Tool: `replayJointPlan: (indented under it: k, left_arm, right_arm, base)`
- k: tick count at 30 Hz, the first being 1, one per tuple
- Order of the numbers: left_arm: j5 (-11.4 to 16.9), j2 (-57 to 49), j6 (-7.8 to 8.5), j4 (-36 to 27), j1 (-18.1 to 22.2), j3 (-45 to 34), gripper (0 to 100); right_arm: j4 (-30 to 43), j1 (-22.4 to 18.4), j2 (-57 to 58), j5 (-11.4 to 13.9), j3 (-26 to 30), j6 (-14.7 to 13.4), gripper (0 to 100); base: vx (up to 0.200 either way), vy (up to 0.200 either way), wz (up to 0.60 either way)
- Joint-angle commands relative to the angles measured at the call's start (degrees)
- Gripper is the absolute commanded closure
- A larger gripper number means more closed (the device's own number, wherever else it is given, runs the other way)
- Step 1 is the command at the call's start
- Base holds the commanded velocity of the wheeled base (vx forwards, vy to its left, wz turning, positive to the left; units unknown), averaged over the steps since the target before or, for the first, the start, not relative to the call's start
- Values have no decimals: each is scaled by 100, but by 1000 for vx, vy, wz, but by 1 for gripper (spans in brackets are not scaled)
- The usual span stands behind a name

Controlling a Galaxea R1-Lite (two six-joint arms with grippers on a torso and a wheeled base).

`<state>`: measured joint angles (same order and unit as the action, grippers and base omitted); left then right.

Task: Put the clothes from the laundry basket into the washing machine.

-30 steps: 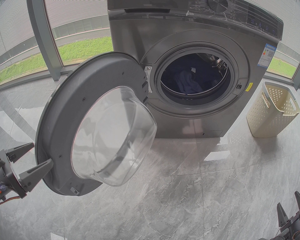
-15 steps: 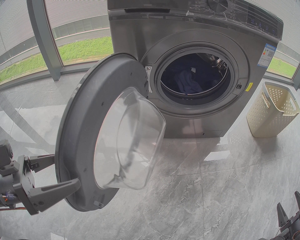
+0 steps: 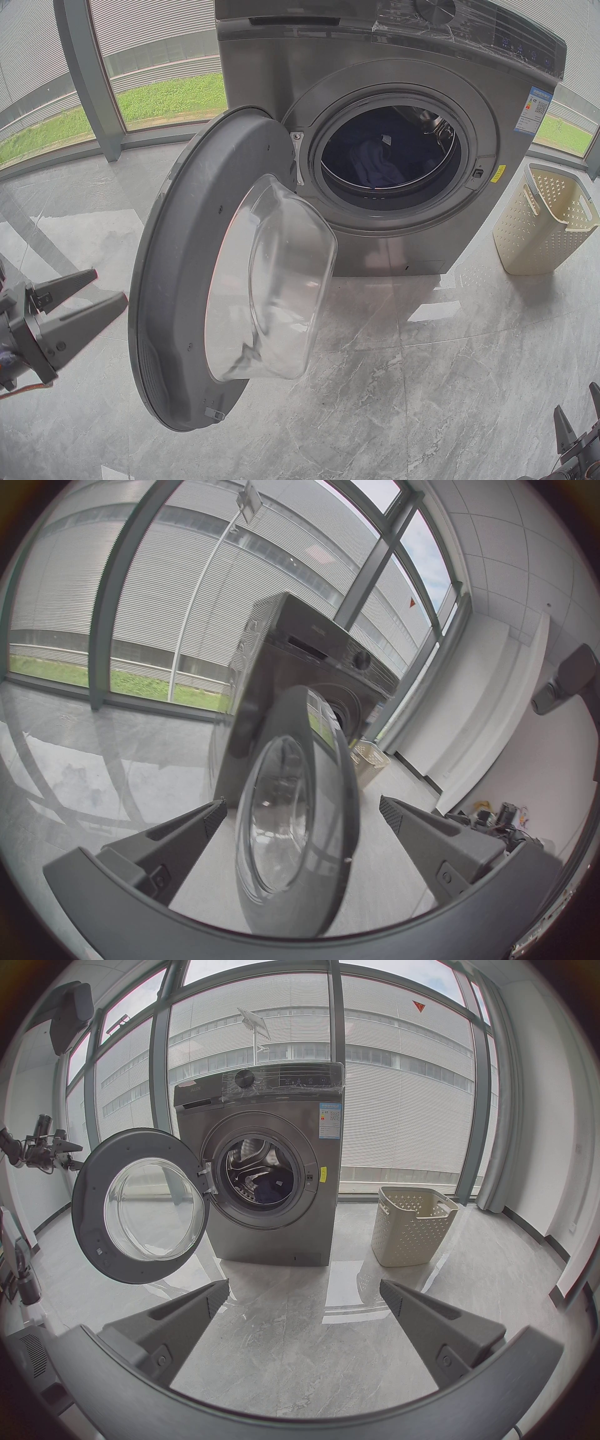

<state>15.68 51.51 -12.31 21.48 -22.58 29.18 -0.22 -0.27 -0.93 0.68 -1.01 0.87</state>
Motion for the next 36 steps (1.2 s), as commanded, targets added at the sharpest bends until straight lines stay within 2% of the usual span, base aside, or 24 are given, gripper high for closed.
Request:
replayJointPlan:
  k: [1,8,9,12,17,19,25,36]
  left_arm:
    - [49,17,10,111,500,70,0]
    - [58,88,27,102,579,8,0]
    - [58,264,177,111,614,-71,0]
    - [67,422,352,111,570,-167,0]
    - [67,712,572,120,491,-185,0]
    - [67,817,607,137,350,-167,0]
    - [-12,1151,563,533,-309,-97,0]
    - [-232,2013,572,1271,-810,61,0]
  right_arm:
    - [-4,0,66,2,101,1,0]
    - [-4,0,66,2,101,1,0]
    - [-4,0,66,2,101,1,0]
    - [-4,0,66,2,101,1,0]
    - [-4,0,66,11,101,1,0]
    - [-4,0,66,2,101,1,0]
    - [-4,9,66,2,101,1,0]
    - [-4,0,66,2,101,-7,0]
  base:
    - [0,0,0]
    - [0,0,0]
    - [0,0,0]
    - [0,0,0]
    - [0,0,0]
    - [0,0,0]
    - [0,0,0]
    - [0,0,0]
